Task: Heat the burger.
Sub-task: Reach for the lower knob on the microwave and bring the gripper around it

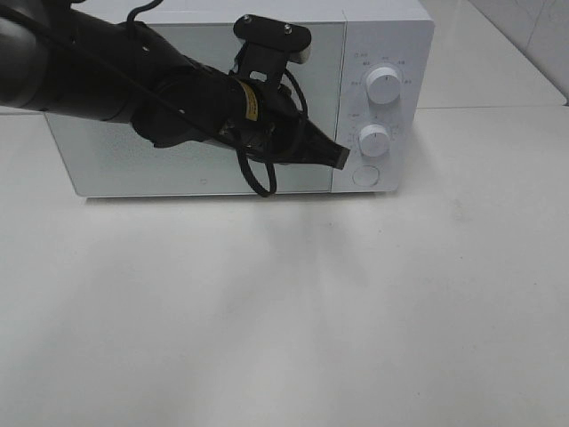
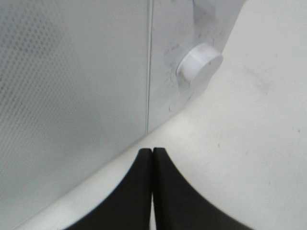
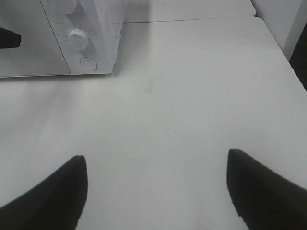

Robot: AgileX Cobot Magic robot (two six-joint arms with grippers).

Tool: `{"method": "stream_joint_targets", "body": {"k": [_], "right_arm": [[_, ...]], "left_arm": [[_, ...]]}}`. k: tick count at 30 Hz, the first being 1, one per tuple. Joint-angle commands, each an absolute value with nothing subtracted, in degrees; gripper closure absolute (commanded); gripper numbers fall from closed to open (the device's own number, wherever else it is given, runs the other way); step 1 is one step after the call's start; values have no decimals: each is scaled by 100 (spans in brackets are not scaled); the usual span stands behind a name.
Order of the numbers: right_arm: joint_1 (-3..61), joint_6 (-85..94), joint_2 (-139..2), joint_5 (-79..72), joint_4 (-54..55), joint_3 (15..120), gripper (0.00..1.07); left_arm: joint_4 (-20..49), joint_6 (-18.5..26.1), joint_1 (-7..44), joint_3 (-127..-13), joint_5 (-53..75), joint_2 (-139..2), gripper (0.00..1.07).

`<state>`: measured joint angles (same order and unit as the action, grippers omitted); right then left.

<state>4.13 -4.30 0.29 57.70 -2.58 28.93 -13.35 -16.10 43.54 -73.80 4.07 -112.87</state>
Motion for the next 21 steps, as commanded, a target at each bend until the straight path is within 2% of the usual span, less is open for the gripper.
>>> {"method": "stream_joint_targets", "body": {"k": [1,3,4,6,7,8,9,16,21], "right_arm": [[395,-367,178,5689,-241,2871,31],[395,-367,178,5689,-241,2871,31],[395,-367,178,5689,-241,2871,31],[395,-367,178,5689,-241,2871,31],[395,-367,178,5689,-241,2871,31],[395,-367,178,5689,-241,2871,31],[395,-367,178,5689,-241,2871,31],[395,-367,178,5689,-246,2871,31],[395,-367,178,5689,-246,2871,31]], "left_arm": [[-1232,-1610,4463,-7403,980,-11092,105],[-1203,-1610,4561,-7403,1713,-10909,82],[-1203,-1610,4561,-7403,1713,-10909,82],[-1043,-1610,4635,-7403,2206,-10846,24],[-1043,-1610,4635,-7403,2206,-10846,24],[-905,-1610,4670,-7403,2349,-10817,12],[-665,-1610,4704,-7403,2762,-10754,6],[-126,-1610,4710,-7426,4028,-10508,8],[-80,-1604,4710,-7426,5157,-10365,8]]}}
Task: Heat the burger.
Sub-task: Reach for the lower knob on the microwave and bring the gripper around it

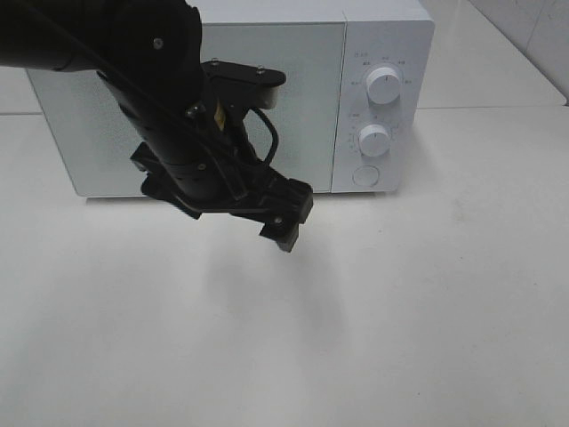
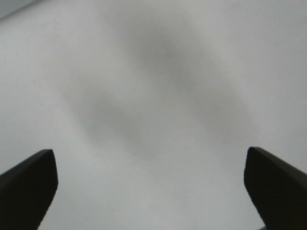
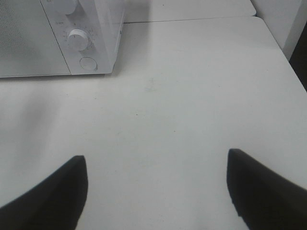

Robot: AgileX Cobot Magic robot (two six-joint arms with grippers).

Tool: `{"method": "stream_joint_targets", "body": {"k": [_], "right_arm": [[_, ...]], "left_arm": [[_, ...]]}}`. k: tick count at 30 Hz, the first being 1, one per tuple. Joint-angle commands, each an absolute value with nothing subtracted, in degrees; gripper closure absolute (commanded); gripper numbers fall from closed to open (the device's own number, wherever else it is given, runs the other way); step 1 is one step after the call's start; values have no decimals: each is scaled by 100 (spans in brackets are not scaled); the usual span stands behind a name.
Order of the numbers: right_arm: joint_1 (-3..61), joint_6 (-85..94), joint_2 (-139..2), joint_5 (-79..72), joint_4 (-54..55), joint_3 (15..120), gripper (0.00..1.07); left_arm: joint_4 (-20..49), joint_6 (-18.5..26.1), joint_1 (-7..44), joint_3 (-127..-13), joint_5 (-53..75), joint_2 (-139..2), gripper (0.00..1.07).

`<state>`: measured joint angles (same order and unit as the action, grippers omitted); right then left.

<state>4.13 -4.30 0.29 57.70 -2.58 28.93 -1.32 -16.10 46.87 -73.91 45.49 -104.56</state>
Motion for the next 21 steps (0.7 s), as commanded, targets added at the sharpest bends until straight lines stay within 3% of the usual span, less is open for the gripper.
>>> {"method": "stream_joint_targets", "body": {"k": [1,14,21], "right_arm": [[395,-367,178,5689,-246,2871,31],[395,-367,178,5689,-246,2871,31],[395,-367,178,5689,-246,2871,31]], "left_arm": [[-86,-1593,4698,-7426,5575,-10313,8],[-332,-1593,4612,-7420,6830,-9803,8],[0,-1329,3747,-7208,7065,-9288,8]]}}
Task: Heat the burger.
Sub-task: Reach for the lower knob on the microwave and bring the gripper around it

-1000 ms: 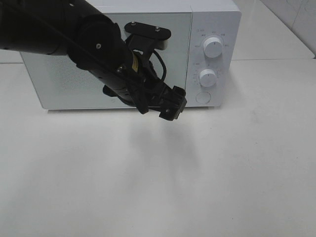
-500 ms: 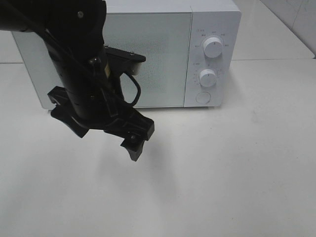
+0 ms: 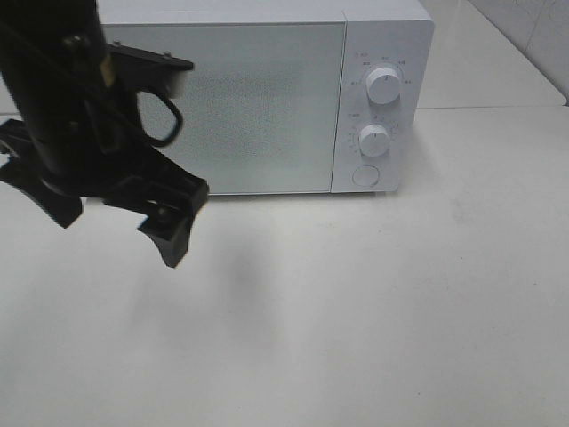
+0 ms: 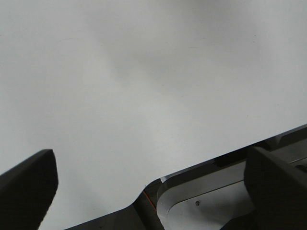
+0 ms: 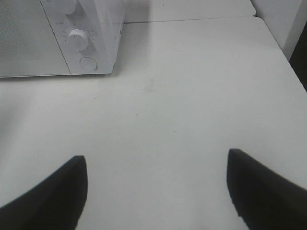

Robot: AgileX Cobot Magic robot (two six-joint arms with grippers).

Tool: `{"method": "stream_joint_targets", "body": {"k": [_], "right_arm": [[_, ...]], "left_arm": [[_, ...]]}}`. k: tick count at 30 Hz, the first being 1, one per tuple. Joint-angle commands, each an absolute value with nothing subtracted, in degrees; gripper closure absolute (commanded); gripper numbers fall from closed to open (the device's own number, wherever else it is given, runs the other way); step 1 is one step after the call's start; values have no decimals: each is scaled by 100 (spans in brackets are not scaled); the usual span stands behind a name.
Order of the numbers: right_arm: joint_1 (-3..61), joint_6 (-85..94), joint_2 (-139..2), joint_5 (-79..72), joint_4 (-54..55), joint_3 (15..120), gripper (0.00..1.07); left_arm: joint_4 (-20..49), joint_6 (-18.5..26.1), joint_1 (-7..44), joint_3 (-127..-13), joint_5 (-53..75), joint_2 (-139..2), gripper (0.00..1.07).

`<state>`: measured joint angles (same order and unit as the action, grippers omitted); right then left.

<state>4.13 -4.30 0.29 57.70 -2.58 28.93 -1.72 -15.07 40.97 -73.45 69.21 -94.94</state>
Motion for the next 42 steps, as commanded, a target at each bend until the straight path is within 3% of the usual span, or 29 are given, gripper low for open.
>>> {"method": "stream_joint_targets", "body": {"k": [1,2,3,7,18,26,42], "right_arm": [[395,-367,178,5689,-246,2871,31],[395,-367,178,5689,-246,2871,31],[395,-367,178,5689,-246,2871,31],[395,-367,178,5689,-246,2871,31],[395,-367,178,5689,-246,2871,31],[395,-367,178,5689,-246,2871,31],[395,-367,178,5689,-246,2871,31]], "left_arm": [[86,-1255,3610,-7156,7070,-9213,8],[241,-1071,3266,-7013,7070,-9024,8],[241,-1071,3266,-7013,7070,-9024,8],[395,-842,2504,-6589,7047,-8451,8],[206,-688,1278,-5128,6881,-6904,8],[-269,-693,1129,-4274,6812,-5689,8],[-286,-693,1129,-3094,6320,-2825,8]]}}
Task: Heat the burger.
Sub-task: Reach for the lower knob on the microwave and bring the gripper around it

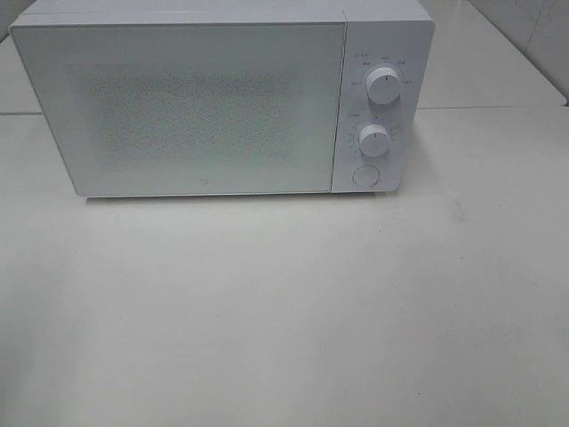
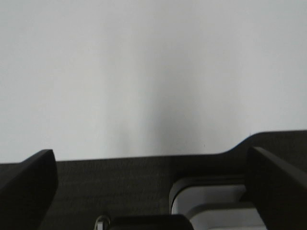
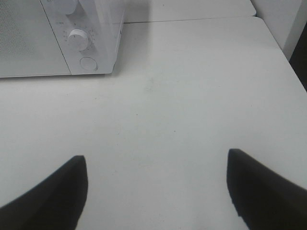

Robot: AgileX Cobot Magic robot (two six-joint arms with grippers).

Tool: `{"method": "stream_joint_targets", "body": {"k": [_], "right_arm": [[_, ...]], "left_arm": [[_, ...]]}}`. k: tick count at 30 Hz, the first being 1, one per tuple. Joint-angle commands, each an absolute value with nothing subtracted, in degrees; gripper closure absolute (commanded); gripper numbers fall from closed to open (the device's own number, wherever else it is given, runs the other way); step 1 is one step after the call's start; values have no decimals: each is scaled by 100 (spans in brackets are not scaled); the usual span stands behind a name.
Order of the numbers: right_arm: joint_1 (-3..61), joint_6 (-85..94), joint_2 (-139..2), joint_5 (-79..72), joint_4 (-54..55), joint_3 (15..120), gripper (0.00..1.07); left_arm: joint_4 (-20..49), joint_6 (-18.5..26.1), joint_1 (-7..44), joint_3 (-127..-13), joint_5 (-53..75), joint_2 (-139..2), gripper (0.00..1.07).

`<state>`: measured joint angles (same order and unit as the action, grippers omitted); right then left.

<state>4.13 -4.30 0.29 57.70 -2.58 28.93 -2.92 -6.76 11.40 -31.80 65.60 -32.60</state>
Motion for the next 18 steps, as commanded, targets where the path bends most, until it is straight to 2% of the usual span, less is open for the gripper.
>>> {"method": "stream_joint_targets", "body": {"k": [1,6,18], "right_arm": [[395,-367,178,5689,-246,2871,31],[395,-367,178,5689,-246,2871,31],[395,-367,178,5689,-246,2871,31]], "left_arm": [[-286,-693,1129,-3094,6320,-2825,8],[-281,-676,1129,-2985,6154,-1742,8],[-103,-710,1129,-2985,6148,-556,8]]}}
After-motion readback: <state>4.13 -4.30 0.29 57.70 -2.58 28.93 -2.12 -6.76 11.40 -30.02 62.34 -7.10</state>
